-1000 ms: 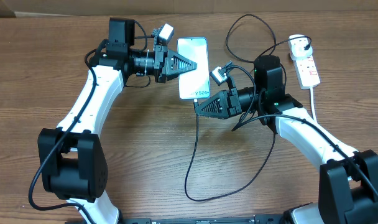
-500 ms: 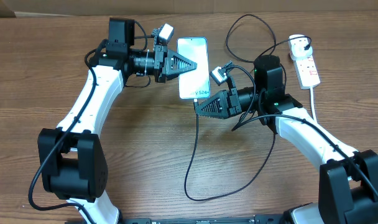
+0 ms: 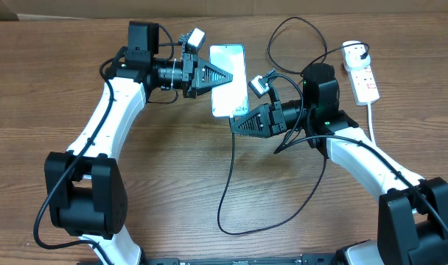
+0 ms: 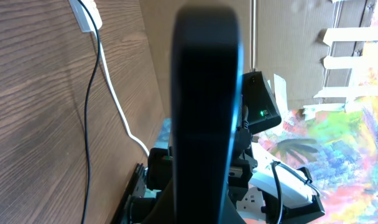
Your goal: Plug charger to phone and switch on socket
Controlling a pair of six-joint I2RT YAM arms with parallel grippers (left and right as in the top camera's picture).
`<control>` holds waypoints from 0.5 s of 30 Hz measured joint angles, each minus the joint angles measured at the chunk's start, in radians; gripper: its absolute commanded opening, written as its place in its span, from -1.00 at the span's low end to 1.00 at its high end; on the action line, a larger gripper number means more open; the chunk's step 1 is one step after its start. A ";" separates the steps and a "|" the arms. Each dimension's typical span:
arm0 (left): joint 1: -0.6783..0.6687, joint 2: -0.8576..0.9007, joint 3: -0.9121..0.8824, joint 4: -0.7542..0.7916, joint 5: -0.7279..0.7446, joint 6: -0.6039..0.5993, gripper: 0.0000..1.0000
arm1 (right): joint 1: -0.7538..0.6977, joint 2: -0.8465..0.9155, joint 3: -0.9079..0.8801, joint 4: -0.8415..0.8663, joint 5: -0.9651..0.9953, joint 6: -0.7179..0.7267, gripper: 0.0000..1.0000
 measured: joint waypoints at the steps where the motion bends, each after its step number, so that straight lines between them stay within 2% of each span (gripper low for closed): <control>1: 0.000 0.000 0.000 0.000 -0.002 0.000 -0.92 | 0.000 0.000 0.000 -0.004 0.000 0.002 -0.93; 15: 0.000 0.000 0.000 -0.003 -0.010 -0.008 -0.92 | 0.000 0.000 0.000 -0.031 -0.001 0.007 -0.93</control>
